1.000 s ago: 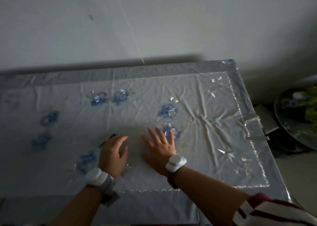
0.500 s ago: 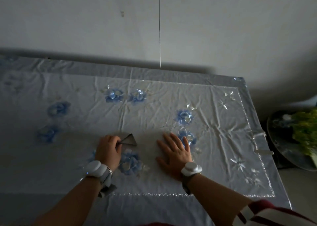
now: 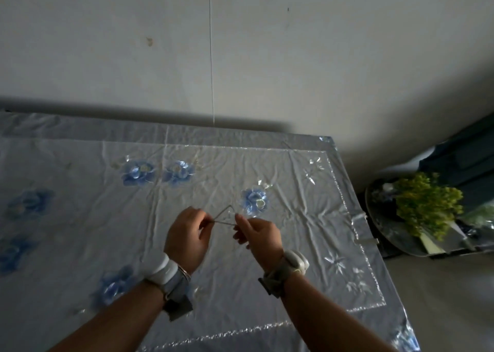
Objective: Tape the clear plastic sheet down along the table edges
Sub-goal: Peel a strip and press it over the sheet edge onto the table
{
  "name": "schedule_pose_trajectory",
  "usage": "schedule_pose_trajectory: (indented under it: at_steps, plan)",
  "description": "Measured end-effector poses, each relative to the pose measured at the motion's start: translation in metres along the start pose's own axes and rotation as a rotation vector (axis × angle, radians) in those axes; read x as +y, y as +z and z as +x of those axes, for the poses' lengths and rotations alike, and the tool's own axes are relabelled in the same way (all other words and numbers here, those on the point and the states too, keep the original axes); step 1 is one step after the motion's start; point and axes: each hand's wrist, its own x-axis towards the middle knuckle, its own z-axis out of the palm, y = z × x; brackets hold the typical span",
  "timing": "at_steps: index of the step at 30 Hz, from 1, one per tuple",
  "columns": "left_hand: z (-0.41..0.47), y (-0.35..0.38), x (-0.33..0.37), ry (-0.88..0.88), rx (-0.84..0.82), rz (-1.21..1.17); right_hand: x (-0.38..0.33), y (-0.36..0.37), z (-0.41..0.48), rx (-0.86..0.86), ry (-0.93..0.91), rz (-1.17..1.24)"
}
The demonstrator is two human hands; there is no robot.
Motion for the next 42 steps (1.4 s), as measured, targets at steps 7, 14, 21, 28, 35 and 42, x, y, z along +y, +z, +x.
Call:
schedule_pose_trajectory:
  at_steps: [7,14,21,28,35,42]
  plan:
    - [0.049,0.025,0.029,0.105,-0.115,-0.036,-0.015,-0.037,0.045,0.085,-0.022,0.202]
    - [0.122,0.055,0.034,-0.045,-0.356,-0.058,-0.022,-0.069,0.122,-0.05,-0.089,0.181]
    - [0.198,0.091,0.026,-0.27,-0.356,-0.208,-0.042,-0.07,0.228,-0.199,-0.171,0.181]
    - [0.278,0.119,0.017,-0.319,-0.148,-0.311,-0.068,-0.051,0.325,-0.361,-0.136,0.396]
    - [0.31,0.151,0.008,-0.548,-0.113,-0.403,-0.069,-0.05,0.386,-0.188,-0.296,0.058]
    - [0.311,0.161,-0.016,-0.595,-0.042,-0.407,-0.06,-0.033,0.404,-0.156,-0.157,-0.341]
